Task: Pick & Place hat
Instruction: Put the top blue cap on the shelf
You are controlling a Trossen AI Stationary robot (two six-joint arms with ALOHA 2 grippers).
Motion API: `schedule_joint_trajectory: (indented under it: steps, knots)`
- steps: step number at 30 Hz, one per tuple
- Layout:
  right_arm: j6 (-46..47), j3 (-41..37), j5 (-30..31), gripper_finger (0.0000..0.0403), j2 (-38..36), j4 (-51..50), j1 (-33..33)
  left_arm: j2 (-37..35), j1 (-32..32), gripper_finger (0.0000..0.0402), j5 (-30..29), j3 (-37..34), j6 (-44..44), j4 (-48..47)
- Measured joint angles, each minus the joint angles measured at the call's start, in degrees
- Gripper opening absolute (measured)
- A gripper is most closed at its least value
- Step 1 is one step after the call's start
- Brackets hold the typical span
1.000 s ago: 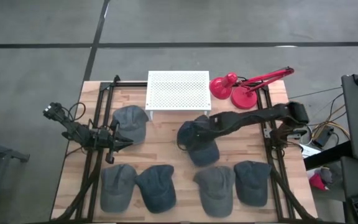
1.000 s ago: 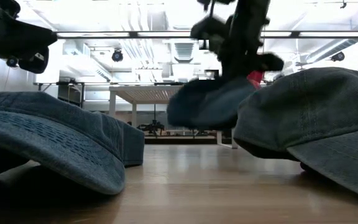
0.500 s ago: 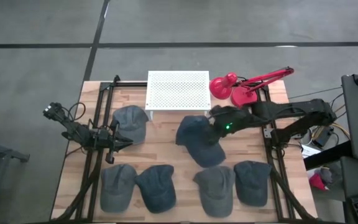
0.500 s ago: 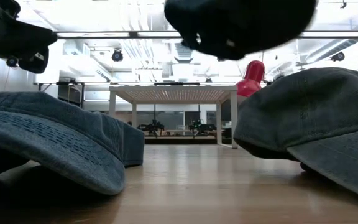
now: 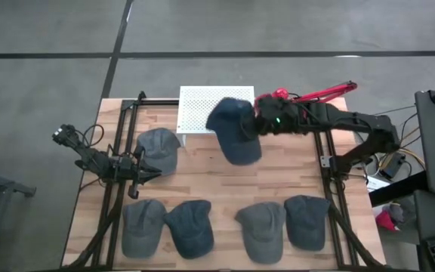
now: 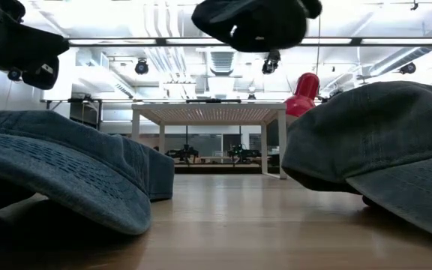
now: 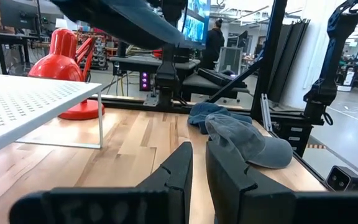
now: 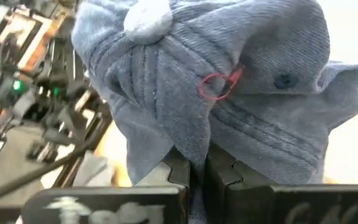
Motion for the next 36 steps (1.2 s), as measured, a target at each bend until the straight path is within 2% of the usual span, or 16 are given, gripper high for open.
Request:
schedule_joint_trajectory:
  steps: [9,17,20,25,36]
  knots:
    - [-1.75,19.63,-0.28,0.0012,13.64,-18.44,-11.49,0.0,0.02,0.0051,0.0,0.01,-0.02,0.08]
    - [-1.48,32.13,-1.34,0.0013,24.55,-21.4,-15.79,0.0,0.0,0.0051,0.0,0.01,-0.22,0.08]
    - [-1.48,34.92,-1.38,0.0013,27.33,-22.15,-16.77,0.0,0.0,0.0051,0.0,0.0,-1.77,0.08]
    - [-1.74,38.75,-1.57,0.0013,30.93,-28.98,-18.29,0.0,0.0,0.0051,0.02,0.01,-5.57,0.08]
    - [0.28,37.54,-0.07,0.0013,31.46,-30.52,-19.91,0.0,0.02,0.0051,0.02,0.01,-6.8,0.08]
